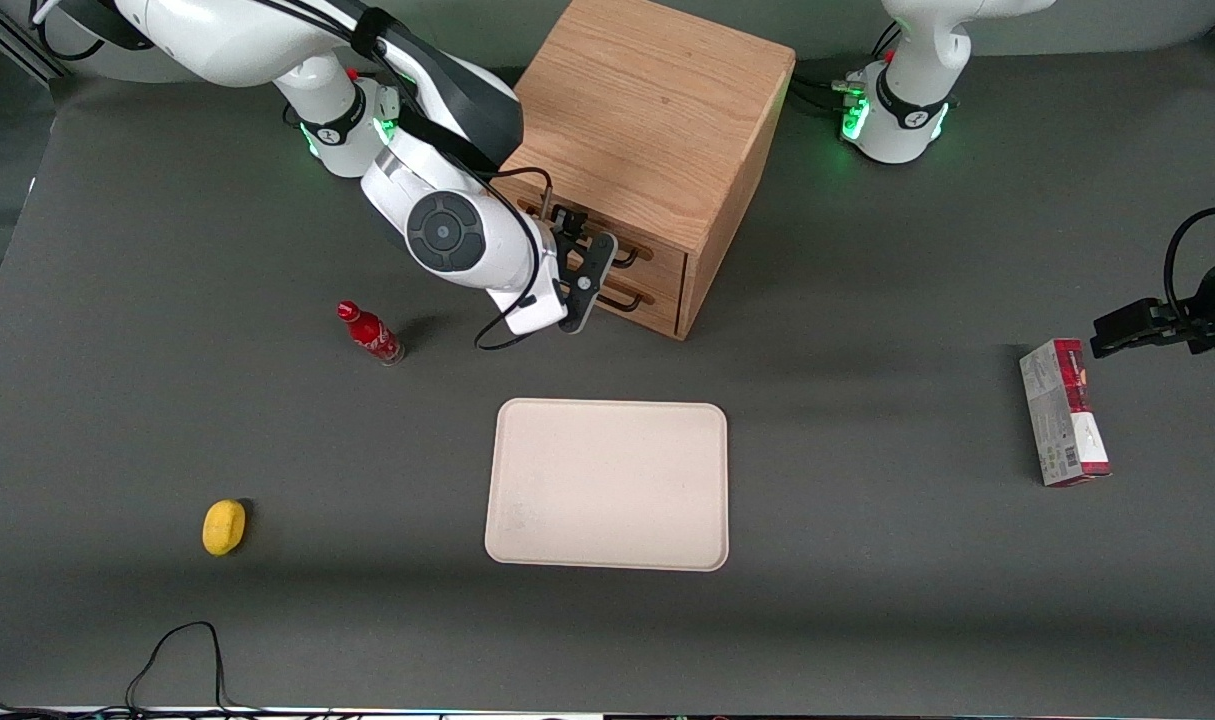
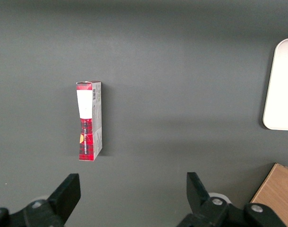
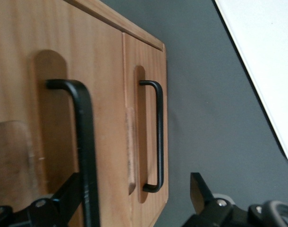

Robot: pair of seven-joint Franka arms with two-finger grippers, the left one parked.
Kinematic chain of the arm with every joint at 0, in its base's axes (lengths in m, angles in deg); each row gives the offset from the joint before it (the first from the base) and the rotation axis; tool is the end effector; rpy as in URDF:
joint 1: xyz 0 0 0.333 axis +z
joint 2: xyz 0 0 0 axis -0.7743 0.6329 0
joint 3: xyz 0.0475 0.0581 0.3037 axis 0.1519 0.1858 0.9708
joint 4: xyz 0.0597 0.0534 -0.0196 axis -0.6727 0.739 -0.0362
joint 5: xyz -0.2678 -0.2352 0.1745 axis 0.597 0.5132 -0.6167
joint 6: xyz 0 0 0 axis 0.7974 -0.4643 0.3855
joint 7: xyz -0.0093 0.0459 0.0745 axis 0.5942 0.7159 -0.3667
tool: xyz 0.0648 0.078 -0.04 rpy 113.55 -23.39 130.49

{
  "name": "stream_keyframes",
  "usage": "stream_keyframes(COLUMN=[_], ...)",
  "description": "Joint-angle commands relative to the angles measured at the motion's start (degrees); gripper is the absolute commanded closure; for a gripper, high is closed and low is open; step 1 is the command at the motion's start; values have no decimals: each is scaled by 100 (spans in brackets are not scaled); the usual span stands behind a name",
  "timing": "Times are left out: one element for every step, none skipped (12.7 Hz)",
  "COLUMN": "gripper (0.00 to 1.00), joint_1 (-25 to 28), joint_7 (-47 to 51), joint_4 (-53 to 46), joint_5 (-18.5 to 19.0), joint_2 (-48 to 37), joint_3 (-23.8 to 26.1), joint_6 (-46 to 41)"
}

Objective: Open upper drawer
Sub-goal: 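Pull the upper drawer outward by its handle with the right gripper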

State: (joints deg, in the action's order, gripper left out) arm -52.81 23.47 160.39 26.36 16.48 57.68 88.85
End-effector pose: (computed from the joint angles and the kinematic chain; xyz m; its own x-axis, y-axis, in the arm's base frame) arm 0.4862 0.4251 0.3767 0.4803 0.8769 -0.0185 0.7967 -0.4450 -0.4090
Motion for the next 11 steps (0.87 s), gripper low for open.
stream_keyframes(gripper=[0, 0, 0, 0, 0, 0, 0, 0, 0, 0, 0], joint_1=[13, 5, 5, -4, -22, -39, -57, -57, -57, -57, -57], joint_7=[-61, -79, -79, -62, -70, -79, -88, -244, -446, -657, -781], joint_4=[-45, -167, -290, -448, -615, -747, -862, -1028, -1204, -1397, -1556], joint_5=[313, 375, 419, 524, 664, 796, 884, 894, 903, 894, 877], joint_2=[163, 233, 338, 443, 549, 637, 716, 804, 874, 936, 980], joint_3=[4, -13, -22, -31, -31, -40, -66, -188, -303, -434, -549], joint_6=[118, 109, 109, 100, 65, 30, -5, -75, -232, -390, -496])
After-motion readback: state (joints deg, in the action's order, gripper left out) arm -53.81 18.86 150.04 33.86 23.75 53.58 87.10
